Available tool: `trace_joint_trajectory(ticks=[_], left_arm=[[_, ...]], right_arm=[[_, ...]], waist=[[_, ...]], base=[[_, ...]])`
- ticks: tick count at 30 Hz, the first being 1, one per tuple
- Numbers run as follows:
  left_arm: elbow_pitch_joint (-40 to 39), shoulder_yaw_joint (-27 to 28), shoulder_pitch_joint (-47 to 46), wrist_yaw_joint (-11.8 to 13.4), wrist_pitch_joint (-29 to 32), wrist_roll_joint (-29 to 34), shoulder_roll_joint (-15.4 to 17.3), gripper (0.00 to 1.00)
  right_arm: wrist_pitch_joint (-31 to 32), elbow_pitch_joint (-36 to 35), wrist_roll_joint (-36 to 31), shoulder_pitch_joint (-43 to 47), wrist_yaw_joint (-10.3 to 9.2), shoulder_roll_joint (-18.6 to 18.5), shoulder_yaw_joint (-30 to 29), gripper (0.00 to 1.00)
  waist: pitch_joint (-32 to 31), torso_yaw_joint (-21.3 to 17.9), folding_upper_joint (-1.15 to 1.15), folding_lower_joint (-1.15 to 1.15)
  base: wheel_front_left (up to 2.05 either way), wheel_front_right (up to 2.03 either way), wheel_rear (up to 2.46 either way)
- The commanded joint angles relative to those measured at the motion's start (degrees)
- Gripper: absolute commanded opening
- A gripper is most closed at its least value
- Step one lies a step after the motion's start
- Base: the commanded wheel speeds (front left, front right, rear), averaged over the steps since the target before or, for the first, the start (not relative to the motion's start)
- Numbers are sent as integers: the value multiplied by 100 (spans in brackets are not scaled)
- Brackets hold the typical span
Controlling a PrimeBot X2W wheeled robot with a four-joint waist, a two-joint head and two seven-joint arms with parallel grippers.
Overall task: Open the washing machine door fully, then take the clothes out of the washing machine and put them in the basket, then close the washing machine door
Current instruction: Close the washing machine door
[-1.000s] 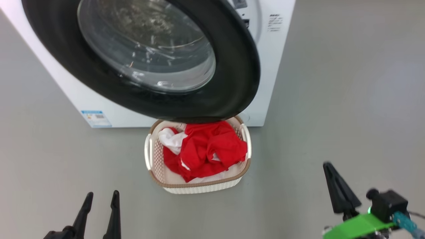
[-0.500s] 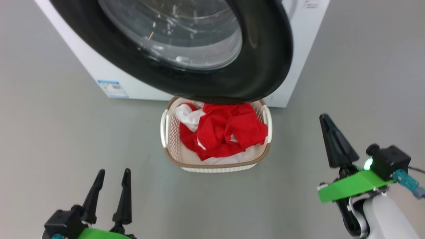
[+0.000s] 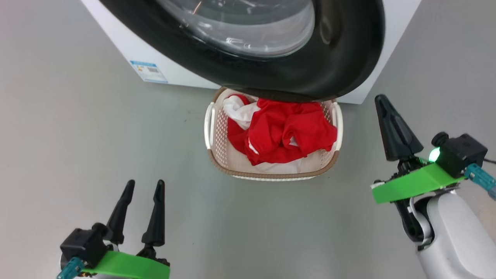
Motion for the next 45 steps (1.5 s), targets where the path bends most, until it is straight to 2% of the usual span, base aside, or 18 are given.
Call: trace_joint_trajectory(ticks=[1, 25, 45], left_arm=[[-158, 153, -156, -30, -46, -55, 61, 100], [-327, -292, -781, -30, -46, -363, 61, 100], [-471, -670, -1203, 24, -46, -583, 61, 100]], right_arm=[[-36, -122, -29, -170, 42, -9, 119, 0], [-36, -203, -47, -1458, 42, -251, -303, 0], [-36, -81, -49, -2525, 42, -362, -691, 0]], waist=[[118, 91, 0, 0], [1092, 482, 0, 0], [1664, 721, 0, 0]], base=[[0, 0, 0], [0, 0, 0], [0, 0, 0]])
